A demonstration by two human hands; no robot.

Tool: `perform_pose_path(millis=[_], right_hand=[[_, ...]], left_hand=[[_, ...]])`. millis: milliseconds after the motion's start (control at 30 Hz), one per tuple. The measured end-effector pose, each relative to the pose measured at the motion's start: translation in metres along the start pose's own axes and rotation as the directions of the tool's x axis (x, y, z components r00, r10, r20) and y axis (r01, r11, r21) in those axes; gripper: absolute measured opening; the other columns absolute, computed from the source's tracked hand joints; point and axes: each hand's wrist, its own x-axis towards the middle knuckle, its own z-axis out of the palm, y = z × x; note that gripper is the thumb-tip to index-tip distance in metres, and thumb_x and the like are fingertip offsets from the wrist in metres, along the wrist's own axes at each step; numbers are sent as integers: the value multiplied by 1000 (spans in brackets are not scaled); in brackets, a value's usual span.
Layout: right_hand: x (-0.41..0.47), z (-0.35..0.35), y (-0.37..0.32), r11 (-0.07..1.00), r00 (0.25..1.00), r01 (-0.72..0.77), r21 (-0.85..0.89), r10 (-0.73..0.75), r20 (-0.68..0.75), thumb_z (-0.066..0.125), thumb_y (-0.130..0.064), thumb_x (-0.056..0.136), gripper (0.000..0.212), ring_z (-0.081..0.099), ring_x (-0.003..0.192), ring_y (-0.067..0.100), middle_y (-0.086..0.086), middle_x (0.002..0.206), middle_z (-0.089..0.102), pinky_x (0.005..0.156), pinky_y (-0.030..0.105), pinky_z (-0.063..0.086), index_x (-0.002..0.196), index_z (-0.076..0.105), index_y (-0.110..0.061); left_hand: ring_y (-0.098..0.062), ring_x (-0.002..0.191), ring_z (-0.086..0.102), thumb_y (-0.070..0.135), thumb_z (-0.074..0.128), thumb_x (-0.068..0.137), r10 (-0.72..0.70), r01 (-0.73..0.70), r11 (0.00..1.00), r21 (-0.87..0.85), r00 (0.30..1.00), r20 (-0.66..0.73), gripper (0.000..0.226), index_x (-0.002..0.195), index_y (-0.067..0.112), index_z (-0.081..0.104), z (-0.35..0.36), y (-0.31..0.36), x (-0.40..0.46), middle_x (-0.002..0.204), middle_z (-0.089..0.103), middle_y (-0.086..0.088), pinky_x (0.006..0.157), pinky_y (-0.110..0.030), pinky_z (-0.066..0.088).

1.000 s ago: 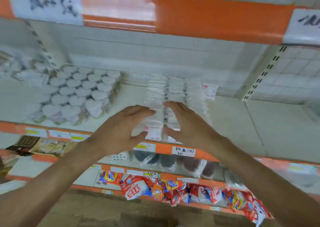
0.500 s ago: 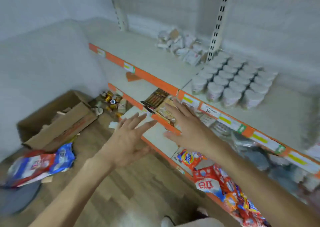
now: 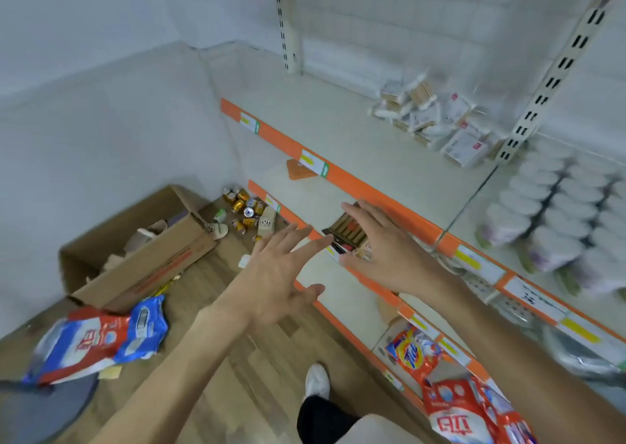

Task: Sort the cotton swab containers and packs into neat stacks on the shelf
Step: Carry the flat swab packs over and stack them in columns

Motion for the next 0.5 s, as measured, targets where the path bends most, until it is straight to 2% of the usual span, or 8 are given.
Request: perform_pose_path(millis=[67, 133, 200, 300, 400, 500], right_hand=[[32, 0, 9, 999, 999, -50, 13, 50, -22, 62, -52, 93, 84, 0, 154, 12, -7, 168, 2, 124, 43, 19, 158, 11, -39], [56, 1, 13, 994, 993, -105, 30, 106, -45, 63, -51, 92, 85, 0, 154, 12, -8, 168, 1, 123, 45, 20, 157, 9, -41], [81, -1, 15, 989, 988, -145, 39, 147, -55, 62, -51, 92, 86, 1, 155, 15, -9, 168, -1, 124, 45, 19, 157, 7, -42], [109, -6, 11, 979, 979, -200, 22, 201, -42, 61, -51, 93, 85, 1, 155, 18, -8, 168, -2, 124, 45, 17, 158, 6, -42], [134, -11, 9, 973, 972, -232, 17, 232, -32, 62, -48, 94, 84, 3, 155, 20, -5, 168, -1, 124, 47, 18, 158, 7, -41], [156, -13, 9, 955, 954, -297, 16, 297, -36, 61, -46, 96, 82, 3, 155, 20, -3, 169, -1, 124, 46, 17, 159, 9, -39]], left_hand=[[-23, 154, 13, 62, 45, 89, 32, -32, 999, 8, 999, 18, 72, 155, 41, 24, -8, -23, 32, 163, 27, -2, 121, -50, 17], [-20, 154, 7, 51, 55, 96, 85, -87, 996, 26, 994, 69, 71, 156, 41, 20, -17, -41, 57, 164, 22, -1, 122, -41, 7], [-17, 154, 4, 47, 57, 97, 120, -123, 992, 22, 989, 82, 71, 156, 43, 17, -26, -64, 81, 165, 19, 2, 121, -38, 5], [-18, 154, 5, 50, 55, 97, 181, -182, 983, 6, 980, 80, 70, 155, 43, 17, -34, -98, 112, 165, 22, 1, 123, -43, 6], [-18, 155, 6, 56, 49, 96, 207, -207, 978, -13, 972, 115, 69, 155, 43, 18, -37, -123, 142, 165, 21, 2, 119, -33, 0], [-21, 154, 11, 68, 33, 88, 279, -279, 960, -23, 951, 134, 73, 155, 42, 22, -35, -148, 180, 164, 25, 1, 123, -43, 8]])
